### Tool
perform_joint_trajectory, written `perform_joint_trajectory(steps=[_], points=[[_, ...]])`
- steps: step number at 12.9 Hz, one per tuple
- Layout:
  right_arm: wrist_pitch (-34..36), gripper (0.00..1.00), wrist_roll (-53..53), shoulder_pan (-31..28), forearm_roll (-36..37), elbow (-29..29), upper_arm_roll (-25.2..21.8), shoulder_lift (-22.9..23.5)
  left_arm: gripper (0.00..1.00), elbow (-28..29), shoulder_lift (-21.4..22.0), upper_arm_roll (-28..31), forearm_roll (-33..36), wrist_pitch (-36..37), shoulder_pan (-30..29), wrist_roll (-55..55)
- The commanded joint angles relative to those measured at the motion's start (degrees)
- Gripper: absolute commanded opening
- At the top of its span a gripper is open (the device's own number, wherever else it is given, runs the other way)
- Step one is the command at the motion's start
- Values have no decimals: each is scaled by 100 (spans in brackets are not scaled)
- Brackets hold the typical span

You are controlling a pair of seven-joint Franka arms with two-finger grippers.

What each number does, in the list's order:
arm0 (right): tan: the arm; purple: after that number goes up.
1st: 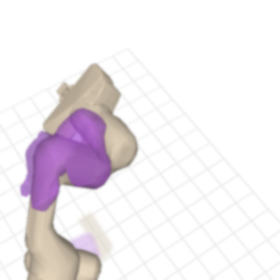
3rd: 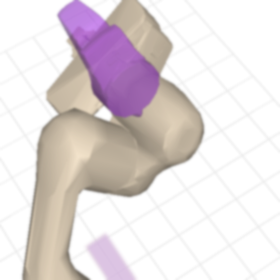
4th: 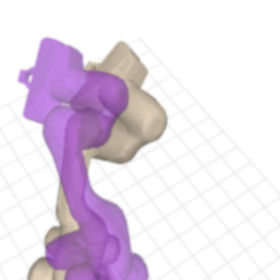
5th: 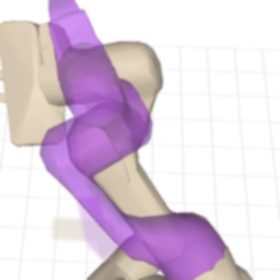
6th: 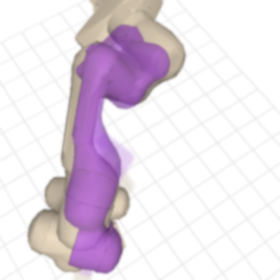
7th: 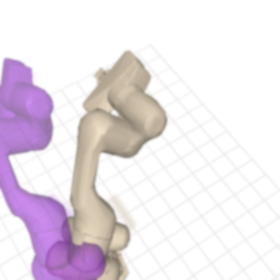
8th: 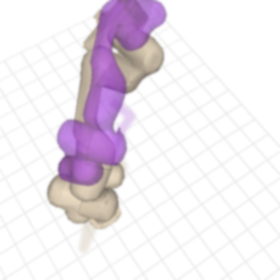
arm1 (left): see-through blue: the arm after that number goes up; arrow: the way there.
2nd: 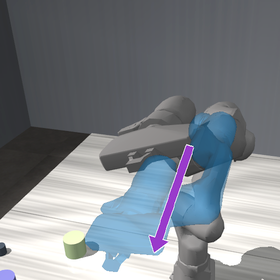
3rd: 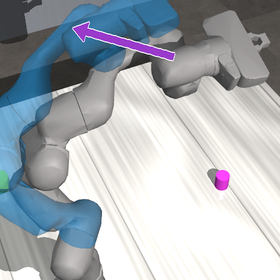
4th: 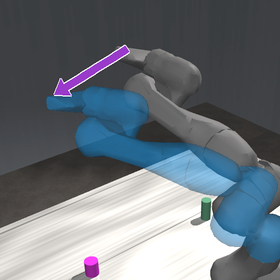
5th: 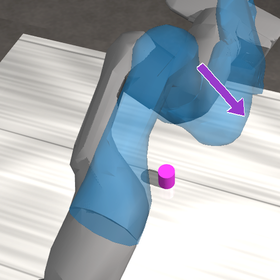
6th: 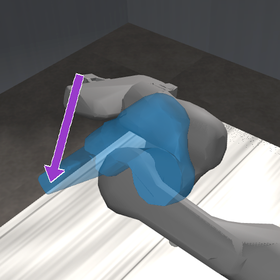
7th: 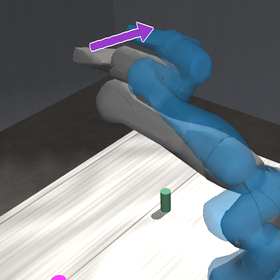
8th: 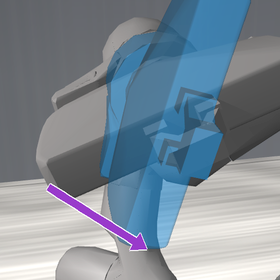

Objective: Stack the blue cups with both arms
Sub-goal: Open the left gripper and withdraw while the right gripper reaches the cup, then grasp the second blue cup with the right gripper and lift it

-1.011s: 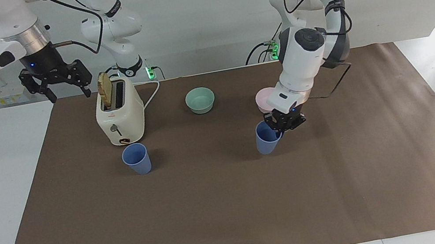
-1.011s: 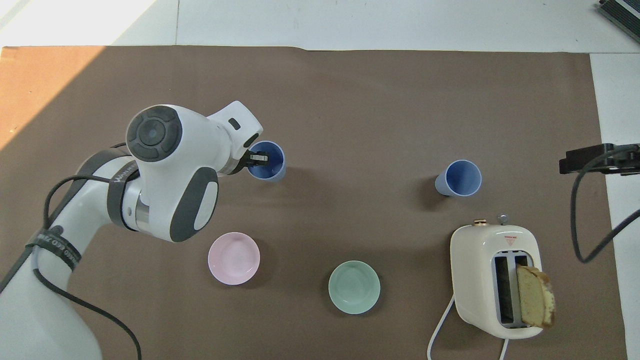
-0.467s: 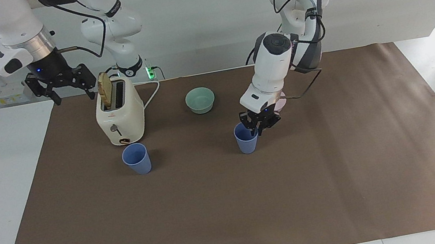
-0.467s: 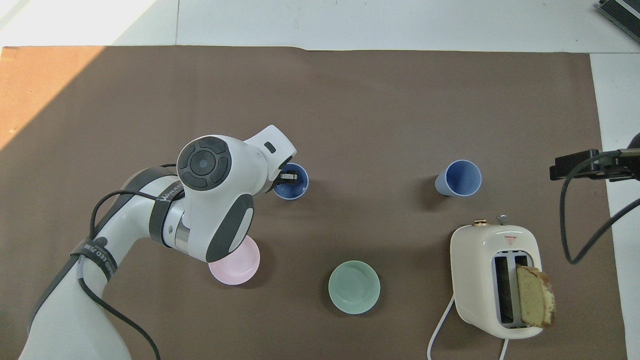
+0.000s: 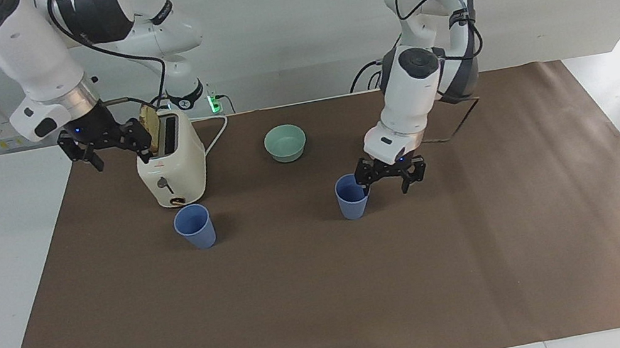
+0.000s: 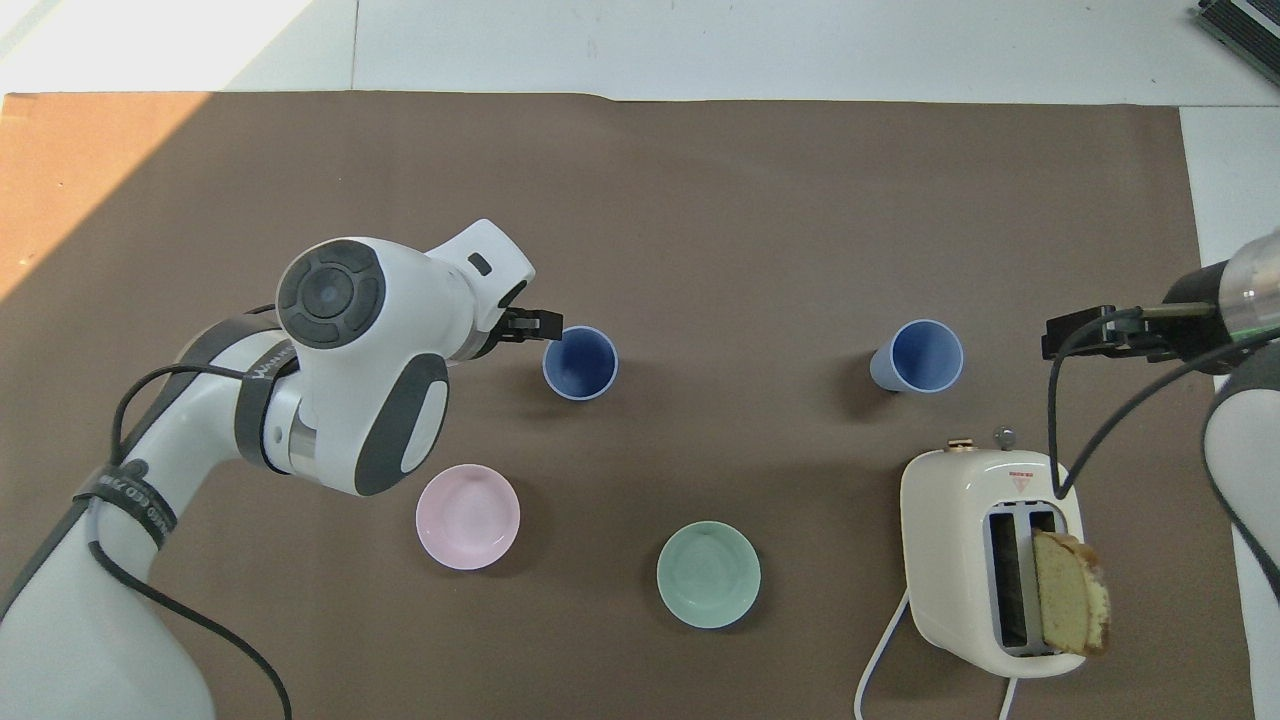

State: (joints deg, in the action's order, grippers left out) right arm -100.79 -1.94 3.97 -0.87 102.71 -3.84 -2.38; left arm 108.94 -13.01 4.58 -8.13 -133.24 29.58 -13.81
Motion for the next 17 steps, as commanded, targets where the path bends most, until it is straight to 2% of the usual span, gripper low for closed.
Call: perform_joint_trajectory(steps=[1,5,7,9,10,11,12,14,17], points=[[-677,100,-158,87,-71,477,24,298,100,75,420,-36,31,296,-486,526],[-1985,100,-175,183,-71,960,24,1089,100,-38,1036,-27,31,1289,-1338,1633],[-2216,100,-175,183,-71,1083,24,1336,100,-398,1037,-27,40,1851,-1699,1881],[-2252,100,-71,271,-63,1145,24,1346,100,-802,1002,-36,293,2239,-2033,2013],[-2252,71,-52,263,-63,1145,24,1346,100,-1074,967,-27,399,2476,-2122,2083],[-2252,23,-35,271,-63,1145,24,1346,100,-1346,923,-27,409,2748,-2210,2154],[-2243,0,70,254,-63,1137,24,1354,100,-1584,853,-27,418,3012,-2341,2250],[-2243,0,211,210,-63,1110,24,1381,100,-1936,809,-27,418,3469,-2517,2339],[-2225,0,229,210,-54,1093,24,1381,100,-2078,887,17,435,3734,-2536,2348]])
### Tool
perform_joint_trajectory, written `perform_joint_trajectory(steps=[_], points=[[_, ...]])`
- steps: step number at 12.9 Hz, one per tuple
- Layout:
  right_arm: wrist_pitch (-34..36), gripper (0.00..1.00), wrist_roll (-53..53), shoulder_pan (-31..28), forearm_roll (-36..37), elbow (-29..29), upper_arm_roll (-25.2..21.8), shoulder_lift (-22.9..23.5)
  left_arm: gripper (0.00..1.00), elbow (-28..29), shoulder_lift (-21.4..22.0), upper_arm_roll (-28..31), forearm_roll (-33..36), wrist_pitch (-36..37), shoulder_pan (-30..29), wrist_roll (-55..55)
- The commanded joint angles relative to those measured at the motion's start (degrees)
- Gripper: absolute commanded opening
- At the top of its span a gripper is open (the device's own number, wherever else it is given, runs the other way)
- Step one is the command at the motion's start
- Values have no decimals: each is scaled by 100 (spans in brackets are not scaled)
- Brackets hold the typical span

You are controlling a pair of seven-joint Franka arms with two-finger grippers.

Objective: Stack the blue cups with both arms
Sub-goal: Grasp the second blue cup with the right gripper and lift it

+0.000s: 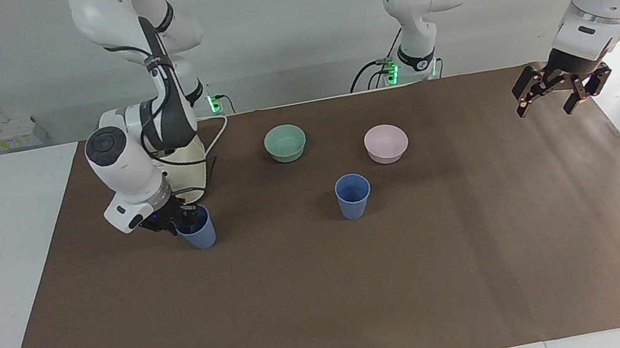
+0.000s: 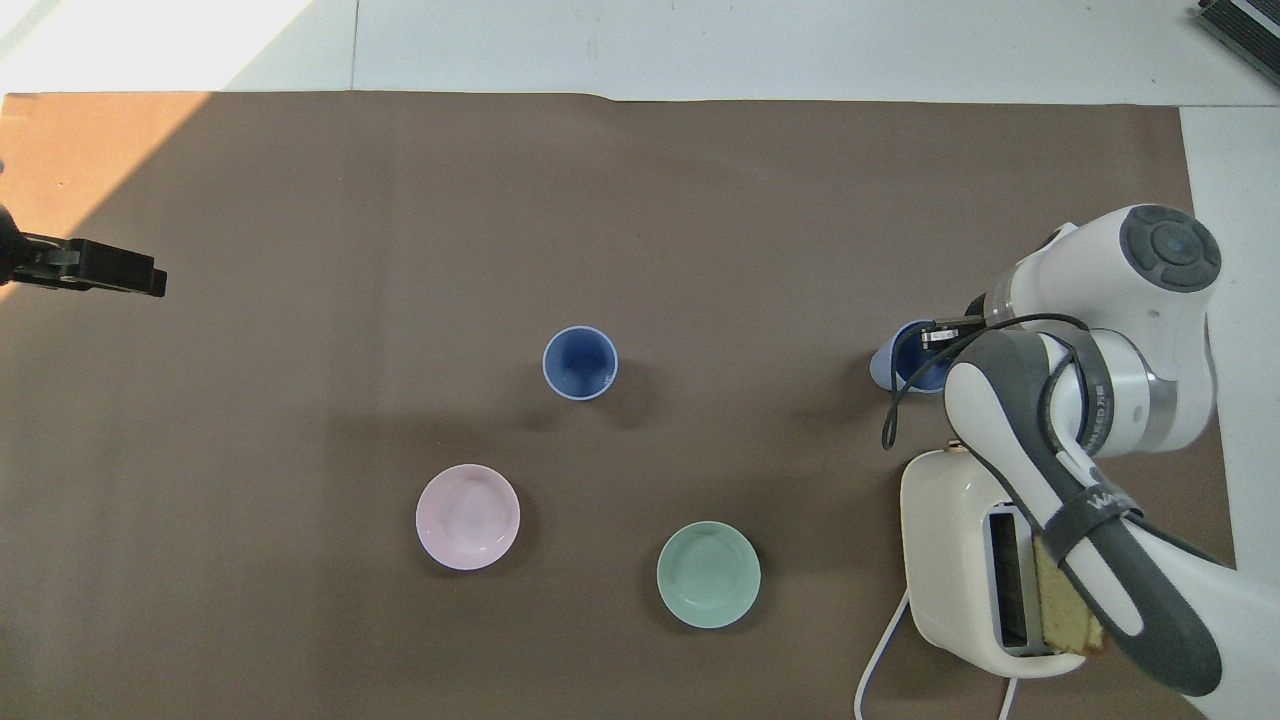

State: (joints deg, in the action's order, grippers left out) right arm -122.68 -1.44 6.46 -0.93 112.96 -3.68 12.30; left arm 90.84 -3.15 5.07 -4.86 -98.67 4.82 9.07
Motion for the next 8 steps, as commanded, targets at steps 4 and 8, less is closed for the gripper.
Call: perform_joint_trajectory(steps=[4,8], points=[[313,0,118,22,-56,-221,25,-79,100,-234,-45,-15,91,243,-60,-28],[1498,0,-110,346,-65,-1396,34,-79,100,-172,-10,-15,82,251,-60,-248]])
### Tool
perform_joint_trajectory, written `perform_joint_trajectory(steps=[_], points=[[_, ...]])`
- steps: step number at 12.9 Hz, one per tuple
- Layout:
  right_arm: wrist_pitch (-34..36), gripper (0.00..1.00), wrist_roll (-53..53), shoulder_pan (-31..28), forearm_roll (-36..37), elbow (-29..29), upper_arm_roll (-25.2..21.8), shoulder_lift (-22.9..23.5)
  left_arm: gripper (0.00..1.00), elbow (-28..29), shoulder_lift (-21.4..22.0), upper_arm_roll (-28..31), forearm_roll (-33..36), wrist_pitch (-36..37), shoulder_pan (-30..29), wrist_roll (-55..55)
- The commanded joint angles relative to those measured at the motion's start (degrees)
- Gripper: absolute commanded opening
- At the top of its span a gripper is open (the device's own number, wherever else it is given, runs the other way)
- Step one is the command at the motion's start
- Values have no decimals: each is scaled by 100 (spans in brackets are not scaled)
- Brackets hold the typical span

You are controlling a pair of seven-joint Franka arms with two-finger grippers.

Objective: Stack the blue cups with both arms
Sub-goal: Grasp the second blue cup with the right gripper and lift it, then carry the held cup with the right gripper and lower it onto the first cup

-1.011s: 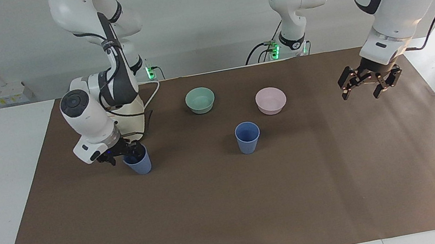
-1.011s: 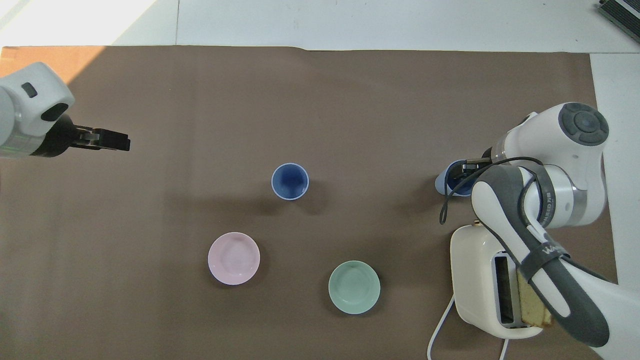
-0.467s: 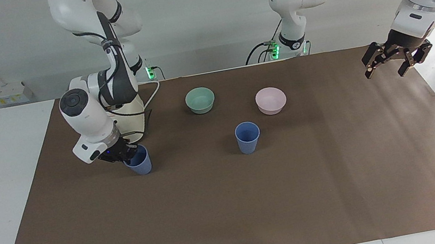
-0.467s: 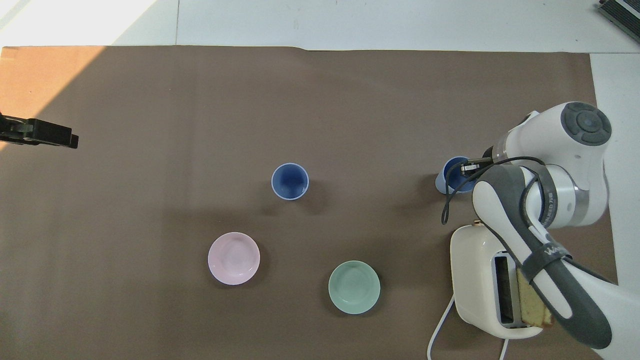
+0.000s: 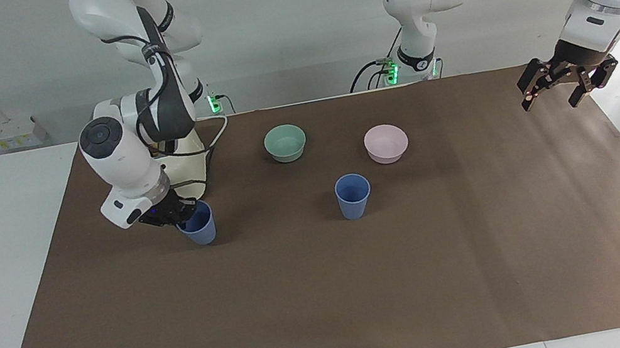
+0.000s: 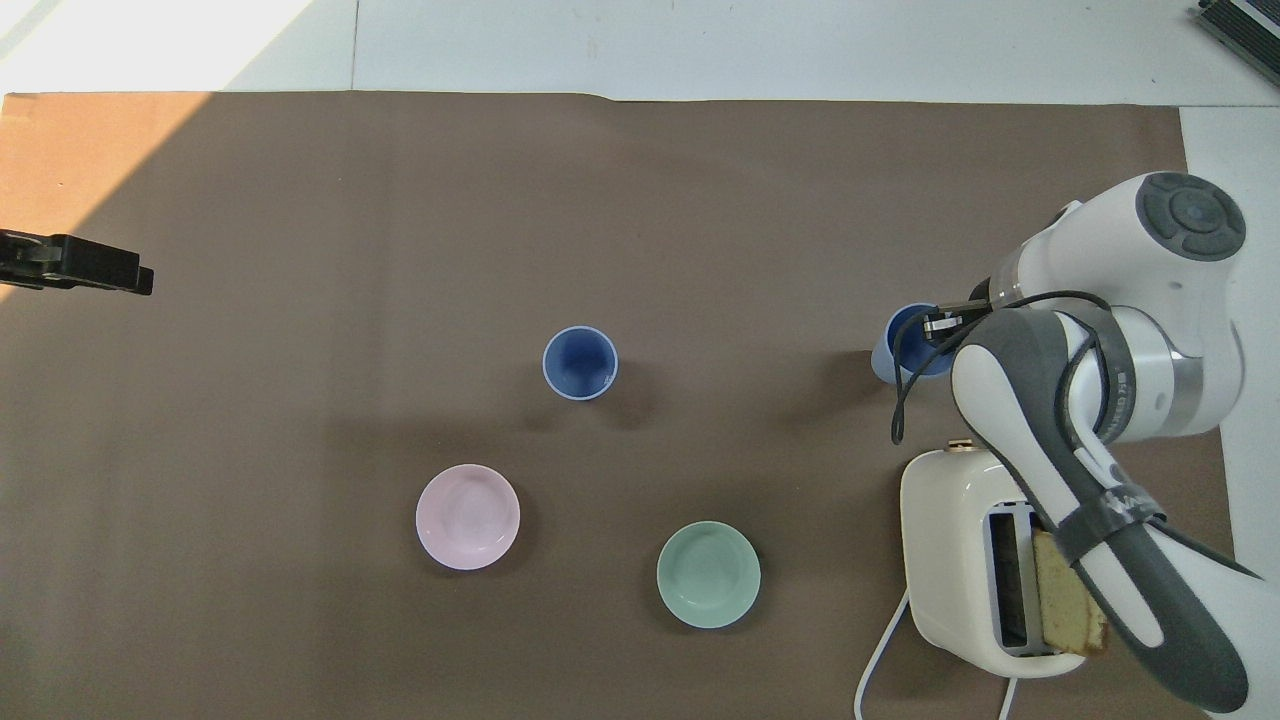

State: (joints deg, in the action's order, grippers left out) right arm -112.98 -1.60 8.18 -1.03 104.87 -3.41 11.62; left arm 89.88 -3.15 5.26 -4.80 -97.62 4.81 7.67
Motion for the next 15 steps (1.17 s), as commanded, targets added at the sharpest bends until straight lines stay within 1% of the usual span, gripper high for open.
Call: perform_joint_trajectory(steps=[1,2,4,5,6,7,8,9,10,12,15], points=[[766,0,-129,332,-73,-895,7,24,100,-24,16,-34,76,147,-59,-108],[934,0,-252,542,-90,-1246,7,146,100,38,69,-34,76,130,-59,-108],[1399,0,-401,903,-56,-2132,15,567,100,47,61,-34,76,103,-59,-99],[1497,0,-776,1149,-55,-2468,15,717,100,38,69,-34,76,129,-59,-99],[1463,0,-1337,1325,-73,-2732,24,832,100,38,69,-34,76,138,-59,-90],[1411,0,-1769,1431,-177,-2891,129,911,100,47,69,-34,76,164,-50,-90],[1375,0,-2052,1458,-431,-3076,251,1008,100,47,78,-34,76,182,-50,-90],[1253,0,-2237,1537,-520,-3138,279,1035,100,56,87,-34,76,217,-50,-90],[1156,0,-2352,1738,-521,-3139,349,1035,100,117,157,-34,76,305,-50,-212],[928,0,-2546,2011,-521,-3122,358,1079,100,336,332,-34,93,262,-50,-213],[594,0,-2897,2319,-521,-3139,358,1333,100,372,394,-43,357,314,29,-222]])
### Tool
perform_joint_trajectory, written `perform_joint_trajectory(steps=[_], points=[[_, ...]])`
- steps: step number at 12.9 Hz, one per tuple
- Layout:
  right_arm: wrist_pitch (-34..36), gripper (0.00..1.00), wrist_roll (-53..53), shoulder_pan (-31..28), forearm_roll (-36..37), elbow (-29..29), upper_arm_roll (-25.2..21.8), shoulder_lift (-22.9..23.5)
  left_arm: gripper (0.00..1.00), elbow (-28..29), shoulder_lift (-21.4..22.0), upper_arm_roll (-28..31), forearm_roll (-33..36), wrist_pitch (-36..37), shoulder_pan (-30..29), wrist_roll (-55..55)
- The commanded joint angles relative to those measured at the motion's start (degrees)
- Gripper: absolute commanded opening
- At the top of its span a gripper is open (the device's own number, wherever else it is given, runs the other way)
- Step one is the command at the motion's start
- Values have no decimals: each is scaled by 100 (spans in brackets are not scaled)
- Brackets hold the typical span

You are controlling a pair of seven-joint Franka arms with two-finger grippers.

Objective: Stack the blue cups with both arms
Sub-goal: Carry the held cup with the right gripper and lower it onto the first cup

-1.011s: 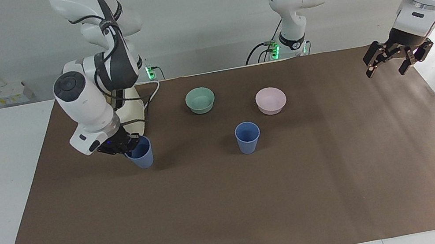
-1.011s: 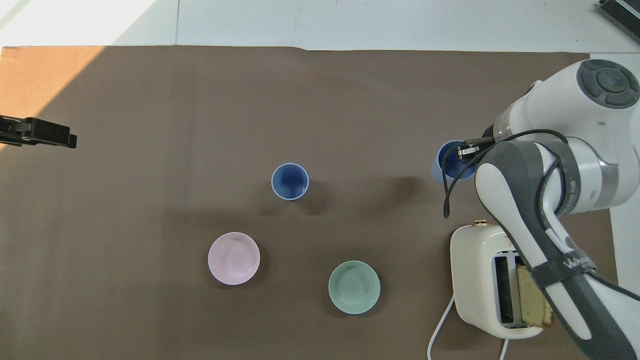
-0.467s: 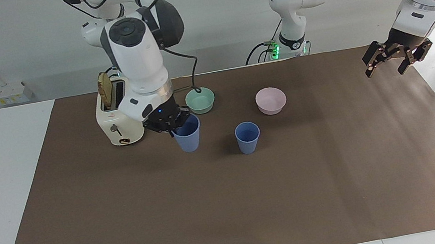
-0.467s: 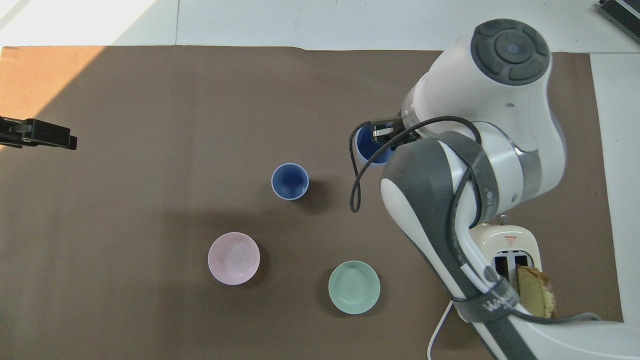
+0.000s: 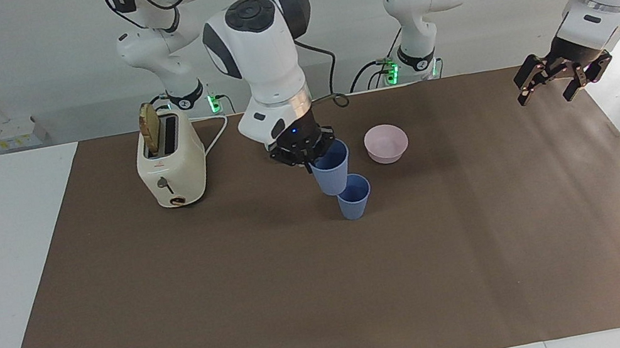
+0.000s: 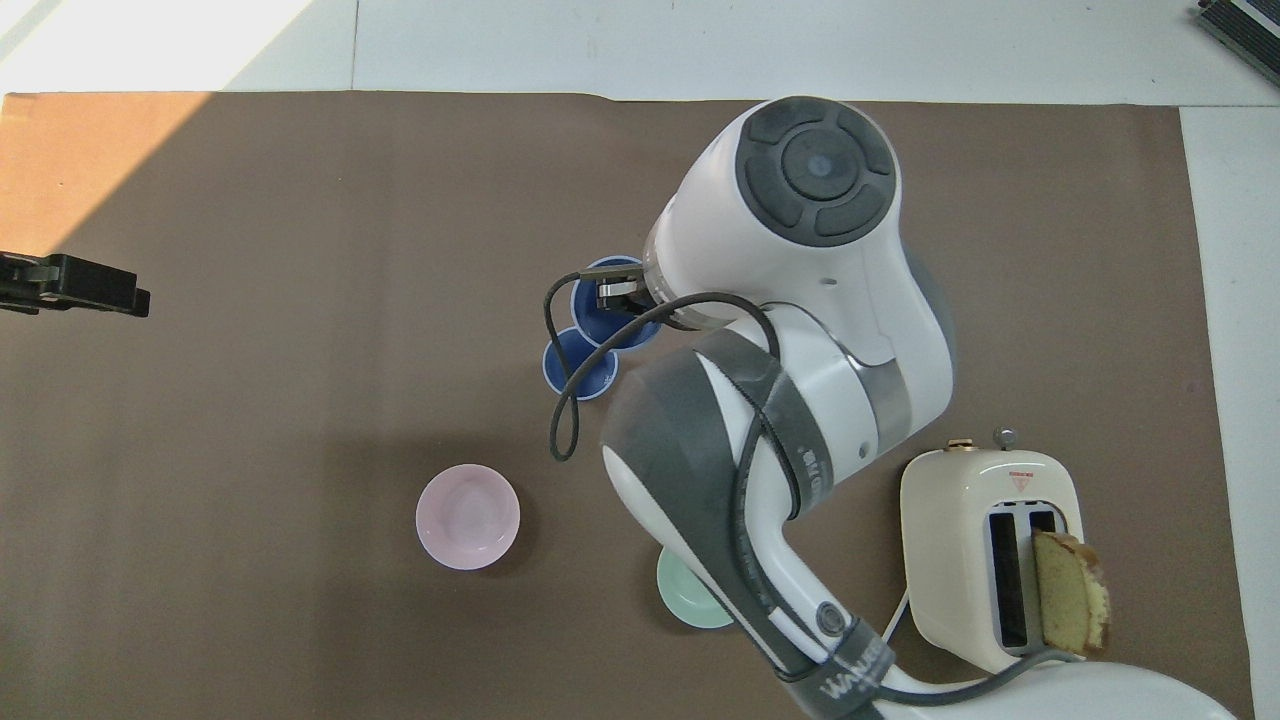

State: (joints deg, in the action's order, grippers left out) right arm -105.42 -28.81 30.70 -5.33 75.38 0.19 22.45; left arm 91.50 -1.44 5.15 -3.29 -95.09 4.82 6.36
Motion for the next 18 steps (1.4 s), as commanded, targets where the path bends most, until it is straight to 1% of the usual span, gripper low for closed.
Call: perform_joint_trajectory(steps=[1,4,11,13,18], points=[[-172,0,-239,155,-91,-190,-1,312,100,210,240,-31,206,61,28,-99],[-172,0,-257,191,-118,-103,-1,374,100,202,276,-31,215,61,2,-187],[-172,0,-573,244,-144,143,25,356,100,193,267,-31,215,-27,-60,-135],[-277,0,-582,349,-153,152,25,470,100,193,267,-31,224,-27,-60,-135],[-295,0,-582,332,-109,433,16,462,100,175,258,-31,215,-9,-60,-135]])
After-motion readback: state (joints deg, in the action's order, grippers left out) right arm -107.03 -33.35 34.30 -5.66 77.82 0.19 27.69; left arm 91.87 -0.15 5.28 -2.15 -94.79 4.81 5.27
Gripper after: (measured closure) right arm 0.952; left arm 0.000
